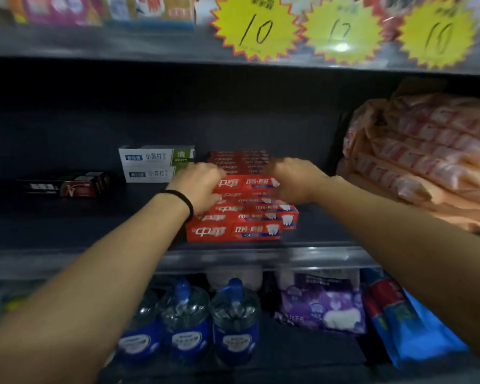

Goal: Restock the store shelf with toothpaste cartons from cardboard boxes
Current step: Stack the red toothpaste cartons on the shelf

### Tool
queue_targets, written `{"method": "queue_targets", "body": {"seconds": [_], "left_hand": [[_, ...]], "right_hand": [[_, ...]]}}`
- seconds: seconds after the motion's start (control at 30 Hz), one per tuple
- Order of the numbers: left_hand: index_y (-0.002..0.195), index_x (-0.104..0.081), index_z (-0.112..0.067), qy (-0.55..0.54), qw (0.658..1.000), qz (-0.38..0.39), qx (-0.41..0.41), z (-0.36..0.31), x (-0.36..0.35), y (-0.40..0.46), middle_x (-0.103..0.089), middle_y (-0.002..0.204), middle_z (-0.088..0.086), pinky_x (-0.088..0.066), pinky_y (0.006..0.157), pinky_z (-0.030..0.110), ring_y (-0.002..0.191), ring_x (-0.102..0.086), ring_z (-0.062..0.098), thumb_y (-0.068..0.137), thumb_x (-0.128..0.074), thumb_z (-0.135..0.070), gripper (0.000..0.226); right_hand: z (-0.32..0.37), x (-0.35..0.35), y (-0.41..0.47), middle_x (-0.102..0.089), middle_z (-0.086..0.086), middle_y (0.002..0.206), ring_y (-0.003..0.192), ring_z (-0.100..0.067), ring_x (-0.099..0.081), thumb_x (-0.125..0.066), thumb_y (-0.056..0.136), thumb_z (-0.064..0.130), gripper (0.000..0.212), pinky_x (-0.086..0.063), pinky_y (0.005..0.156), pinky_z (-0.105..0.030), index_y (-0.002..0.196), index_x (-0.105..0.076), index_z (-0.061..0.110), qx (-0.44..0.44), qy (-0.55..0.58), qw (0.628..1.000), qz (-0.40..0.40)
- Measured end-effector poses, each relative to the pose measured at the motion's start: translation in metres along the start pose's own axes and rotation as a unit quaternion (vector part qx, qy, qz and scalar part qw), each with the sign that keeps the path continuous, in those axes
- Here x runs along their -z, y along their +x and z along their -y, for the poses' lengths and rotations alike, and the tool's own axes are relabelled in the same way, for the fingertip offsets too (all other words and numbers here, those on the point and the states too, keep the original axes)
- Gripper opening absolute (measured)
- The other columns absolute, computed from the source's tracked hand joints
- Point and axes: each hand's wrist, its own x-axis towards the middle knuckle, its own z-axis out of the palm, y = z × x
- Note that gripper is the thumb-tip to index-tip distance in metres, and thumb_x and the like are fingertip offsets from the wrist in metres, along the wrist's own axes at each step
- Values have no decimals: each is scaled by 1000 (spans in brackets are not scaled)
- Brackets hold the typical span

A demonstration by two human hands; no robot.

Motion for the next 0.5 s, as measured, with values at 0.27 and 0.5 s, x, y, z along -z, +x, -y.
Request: {"method": "queue_targets", "body": {"seconds": [0.27, 0.5], "left_hand": [[122, -59, -18, -24, 999, 27, -30, -45, 12, -109, -59, 122, 6, -51, 85, 42, 109, -55, 28, 84, -67, -29, 41], [120, -58, -19, -24, 992, 117, -39, -86, -33, -195, -59, 120, 3, -50, 85, 41, 110, -54, 25, 84, -64, -29, 38]], "right_hand": [[73, 14, -111, -55, -6, 130, 116, -28, -52, -61, 89, 32, 43, -48, 88, -42, 130, -54, 18, 35, 18, 999, -29], [123, -37, -195, -54, -5, 126, 116, -26, -51, -61, 88, 31, 48, -48, 86, -40, 133, -49, 20, 44, 52, 997, 33]]}}
